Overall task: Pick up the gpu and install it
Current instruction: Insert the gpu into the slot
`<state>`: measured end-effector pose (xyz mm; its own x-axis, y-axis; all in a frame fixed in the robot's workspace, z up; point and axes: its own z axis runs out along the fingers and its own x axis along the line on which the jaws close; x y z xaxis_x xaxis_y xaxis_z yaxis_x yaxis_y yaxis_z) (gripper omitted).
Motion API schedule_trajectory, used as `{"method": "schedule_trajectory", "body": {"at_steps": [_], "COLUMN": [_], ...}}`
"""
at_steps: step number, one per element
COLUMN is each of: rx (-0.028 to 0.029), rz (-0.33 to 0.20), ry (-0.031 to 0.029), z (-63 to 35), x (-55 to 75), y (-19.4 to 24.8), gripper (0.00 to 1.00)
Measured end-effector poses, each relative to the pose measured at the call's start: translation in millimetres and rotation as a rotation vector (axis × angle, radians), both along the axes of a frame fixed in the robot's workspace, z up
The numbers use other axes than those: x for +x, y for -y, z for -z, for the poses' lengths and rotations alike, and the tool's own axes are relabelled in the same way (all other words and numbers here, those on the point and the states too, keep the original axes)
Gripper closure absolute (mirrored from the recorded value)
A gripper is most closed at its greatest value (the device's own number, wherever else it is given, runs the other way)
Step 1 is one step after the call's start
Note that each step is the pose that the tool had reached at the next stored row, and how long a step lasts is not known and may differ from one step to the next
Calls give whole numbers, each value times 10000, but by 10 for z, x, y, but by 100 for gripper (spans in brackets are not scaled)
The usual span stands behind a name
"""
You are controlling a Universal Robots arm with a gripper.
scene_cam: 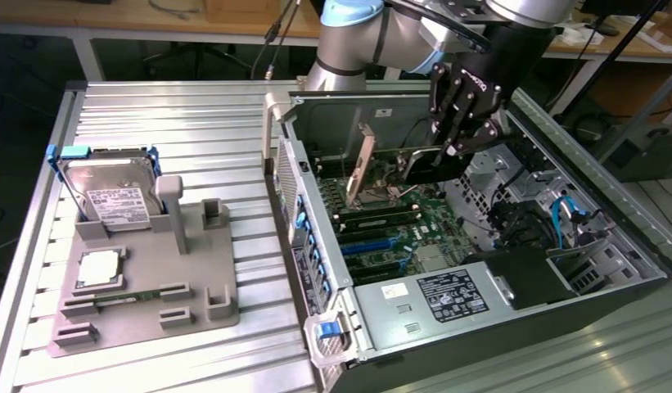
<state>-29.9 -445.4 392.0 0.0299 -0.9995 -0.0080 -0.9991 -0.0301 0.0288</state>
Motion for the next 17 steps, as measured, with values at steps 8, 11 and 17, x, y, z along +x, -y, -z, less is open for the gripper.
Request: {"method": "schedule_trajectory", "body": {"at_steps": [8,11,17], "rx": [-3,-3,-1], "rz": [348,524,524], "ry": [12,11,12], "z": [36,39,42], "x": [0,0,0], "y": [0,0,0], "gripper": [73,73,73]}}
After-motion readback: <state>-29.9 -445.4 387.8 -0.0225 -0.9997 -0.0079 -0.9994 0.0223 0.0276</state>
